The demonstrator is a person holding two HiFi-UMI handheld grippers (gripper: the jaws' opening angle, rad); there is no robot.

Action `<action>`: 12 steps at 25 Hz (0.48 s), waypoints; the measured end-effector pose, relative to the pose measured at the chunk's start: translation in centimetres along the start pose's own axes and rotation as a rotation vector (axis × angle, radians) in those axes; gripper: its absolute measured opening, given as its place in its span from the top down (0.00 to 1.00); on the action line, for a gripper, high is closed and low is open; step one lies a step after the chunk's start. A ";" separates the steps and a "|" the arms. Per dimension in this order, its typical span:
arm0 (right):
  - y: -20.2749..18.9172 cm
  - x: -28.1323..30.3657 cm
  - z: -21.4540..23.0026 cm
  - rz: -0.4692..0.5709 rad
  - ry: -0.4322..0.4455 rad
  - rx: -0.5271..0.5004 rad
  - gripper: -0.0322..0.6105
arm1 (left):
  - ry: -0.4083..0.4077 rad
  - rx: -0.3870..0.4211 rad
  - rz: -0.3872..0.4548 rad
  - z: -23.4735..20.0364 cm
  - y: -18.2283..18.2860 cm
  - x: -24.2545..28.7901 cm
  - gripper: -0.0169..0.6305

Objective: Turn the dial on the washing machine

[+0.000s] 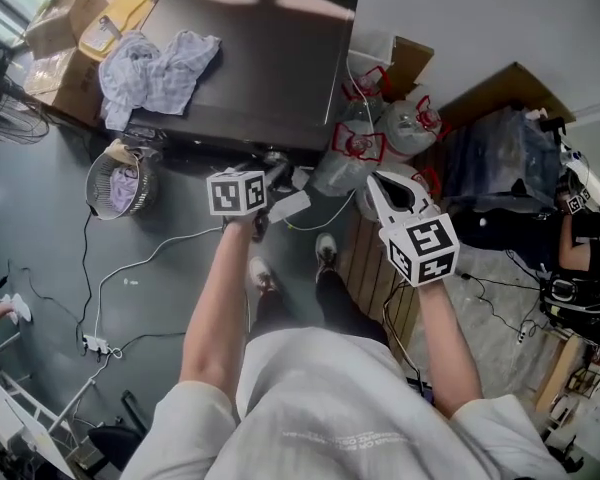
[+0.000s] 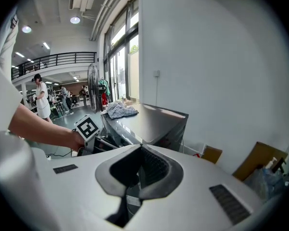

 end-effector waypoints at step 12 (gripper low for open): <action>1.6 0.7 -0.6 0.021 0.028 -0.022 0.93 | 0.140 0.212 -0.043 2.1 -0.5 0.6 0.53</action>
Point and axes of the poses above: the fingertips, and each gripper's own axes: x forward along the fingers, z to its right, y out of its top, the point moved 9 cm from there along -x, backward along the fingers, and after that the axes turned 1 degree about -z, right-handed, at the moved point
